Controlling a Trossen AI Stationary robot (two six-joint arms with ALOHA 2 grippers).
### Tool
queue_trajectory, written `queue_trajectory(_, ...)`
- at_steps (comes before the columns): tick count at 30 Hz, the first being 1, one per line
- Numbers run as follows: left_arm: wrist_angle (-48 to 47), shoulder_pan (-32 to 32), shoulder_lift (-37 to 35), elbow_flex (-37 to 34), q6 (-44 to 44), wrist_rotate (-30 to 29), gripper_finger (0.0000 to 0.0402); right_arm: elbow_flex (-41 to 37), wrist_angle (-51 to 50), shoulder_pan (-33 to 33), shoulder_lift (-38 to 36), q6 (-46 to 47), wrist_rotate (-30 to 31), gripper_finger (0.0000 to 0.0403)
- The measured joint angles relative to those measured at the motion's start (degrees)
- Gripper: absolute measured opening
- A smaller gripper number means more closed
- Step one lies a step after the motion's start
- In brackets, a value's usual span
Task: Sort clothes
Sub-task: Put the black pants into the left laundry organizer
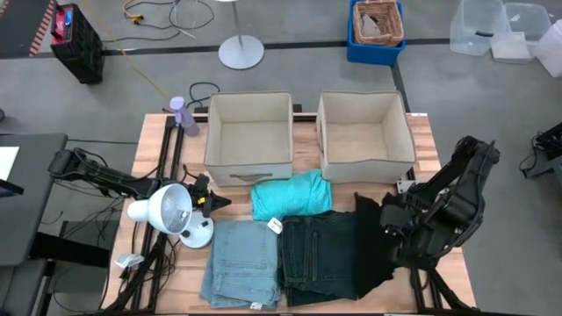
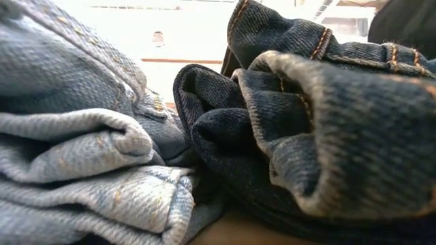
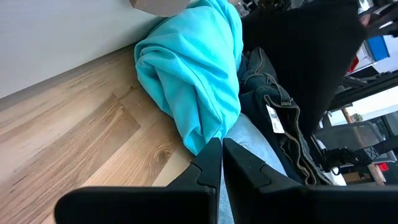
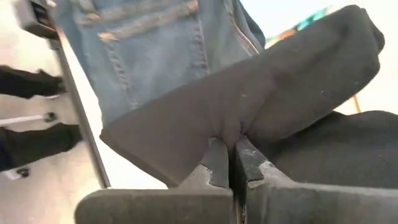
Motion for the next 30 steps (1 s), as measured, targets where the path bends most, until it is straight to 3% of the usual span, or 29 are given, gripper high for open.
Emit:
queue_trajectory(9,0.02,-0.01,0.00,0.00,-0.02,0.00,0.0011,8.27,0.06,-0.01,-0.04,-5.40,9.53,0.0000)
queue_trajectory(18,0.05,-0.01,-0.01,0.00,-0.02,-0.01,0.0011,12.77,3.37,-2.78,-0.06,-12.42,26.27,0.0000)
queue_trajectory(22,0.07,-0.01,0.01,0.00,-0.02,0.00,0.0011,13.35,11.70,-7.23,-0.06,-23.50,31.91,0.0000)
queue_trajectory(30,0.99,-0.01,0.00,0.00,0.00,-0.01,0.0011,13.56,40.56,-20.06,-0.04,-56.00,32.44,0.0000)
